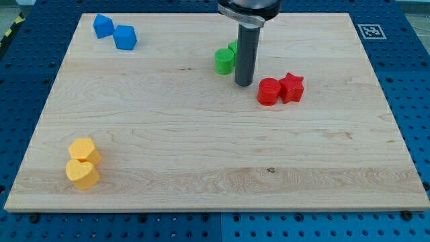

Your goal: Move both the green blocks to the center of the board

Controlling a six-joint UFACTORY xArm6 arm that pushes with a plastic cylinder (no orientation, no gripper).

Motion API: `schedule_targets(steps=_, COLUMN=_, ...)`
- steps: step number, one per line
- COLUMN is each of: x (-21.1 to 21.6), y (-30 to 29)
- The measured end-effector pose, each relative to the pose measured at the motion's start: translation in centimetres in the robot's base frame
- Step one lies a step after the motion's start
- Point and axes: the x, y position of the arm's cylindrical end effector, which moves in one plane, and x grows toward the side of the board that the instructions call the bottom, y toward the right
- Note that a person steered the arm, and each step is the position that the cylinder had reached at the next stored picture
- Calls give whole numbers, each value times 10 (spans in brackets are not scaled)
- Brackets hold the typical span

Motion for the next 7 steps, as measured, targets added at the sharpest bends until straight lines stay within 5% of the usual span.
schedule_targets(steps=2, x=-2, y=30)
schedule_targets(steps=5, x=-85, y=26)
schedule_targets(steps=7, x=-81, y=-45)
